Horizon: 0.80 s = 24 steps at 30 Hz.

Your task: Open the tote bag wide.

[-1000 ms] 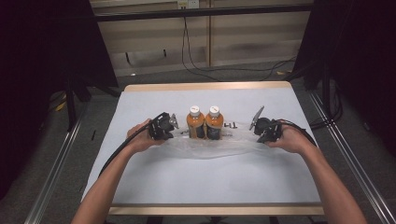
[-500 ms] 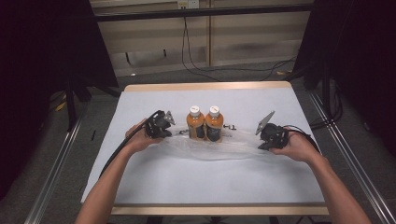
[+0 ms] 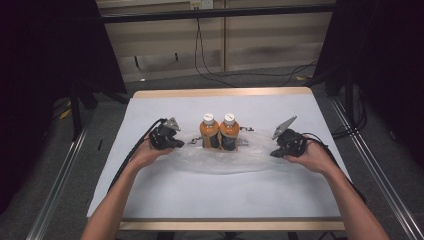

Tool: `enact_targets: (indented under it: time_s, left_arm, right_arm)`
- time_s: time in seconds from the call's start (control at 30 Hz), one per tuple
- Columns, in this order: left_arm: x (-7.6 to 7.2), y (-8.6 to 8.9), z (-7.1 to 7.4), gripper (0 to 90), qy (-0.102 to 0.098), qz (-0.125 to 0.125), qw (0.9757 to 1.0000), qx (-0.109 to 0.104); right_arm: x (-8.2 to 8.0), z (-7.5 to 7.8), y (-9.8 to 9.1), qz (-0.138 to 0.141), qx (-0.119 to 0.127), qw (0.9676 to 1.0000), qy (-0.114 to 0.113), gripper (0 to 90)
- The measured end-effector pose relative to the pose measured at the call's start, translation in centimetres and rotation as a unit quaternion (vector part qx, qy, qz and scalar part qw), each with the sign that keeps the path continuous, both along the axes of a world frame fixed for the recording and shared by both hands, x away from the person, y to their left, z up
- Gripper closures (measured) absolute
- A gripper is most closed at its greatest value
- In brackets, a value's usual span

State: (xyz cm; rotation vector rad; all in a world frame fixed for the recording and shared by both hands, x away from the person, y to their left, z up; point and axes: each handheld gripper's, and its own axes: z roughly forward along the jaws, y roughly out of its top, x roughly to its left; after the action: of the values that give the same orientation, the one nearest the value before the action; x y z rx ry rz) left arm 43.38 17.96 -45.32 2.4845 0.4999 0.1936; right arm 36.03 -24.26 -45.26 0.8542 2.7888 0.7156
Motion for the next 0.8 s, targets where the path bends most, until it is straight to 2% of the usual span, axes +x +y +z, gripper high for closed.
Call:
enact_targets:
  time_s: [0.07,0.1,0.13,0.27,0.33,0.5,0.63,0.73,0.77,0.8]
  left_arm:
    - [-0.3,0.2,0.5,90.0,-0.009,0.002,0.9997,-0.021]
    - [-0.7,0.2,0.6,90.0,-0.008,0.012,0.9987,-0.049]
    - [-0.9,0.2,0.8,90.0,-0.011,0.01,0.9982,-0.058]
    - [-1.6,-0.1,1.6,90.0,-0.016,0.0,0.9973,-0.071]
    - [-2.0,-0.2,2.1,90.0,-0.028,-0.002,0.9969,-0.073]
    - [-2.8,-0.1,3.3,90.0,-0.031,-0.001,0.9934,-0.111]
    - [-3.2,-0.1,4.1,89.8,-0.03,-0.007,0.9877,-0.153]
    - [-3.4,-0.4,4.6,89.6,-0.032,-0.007,0.9856,-0.166]
    - [-3.4,-0.4,4.6,89.5,-0.027,-0.009,0.984,-0.176]
    - [-3.4,-0.5,4.7,89.5,-0.031,-0.008,0.9837,-0.177]
  right_arm:
    - [0.1,0.2,0.1,-0.006,0.032,0.9995,-0.004,90.0]
    - [0.1,0.3,0.1,-0.009,0.048,0.9987,-0.012,90.0]
    - [0.1,0.4,0.2,-0.01,0.062,0.998,-0.012,90.0]
    - [-0.1,0.6,0.3,-0.01,0.082,0.9961,-0.03,90.0]
    - [-0.3,0.9,0.3,-0.009,0.101,0.9942,-0.036,90.0]
    - [-0.7,1.6,0.4,-0.01,0.128,0.9905,-0.048,90.0]
    - [-0.8,2.5,0.8,-0.006,0.143,0.9879,-0.061,90.0]
    - [-0.8,3.4,1.7,0.003,0.145,0.9869,-0.071,90.0]
    - [-0.7,3.7,2.0,0.007,0.147,0.9864,-0.073,90.0]
    - [-0.6,4.0,2.4,0.011,0.151,0.9856,-0.074,90.0]
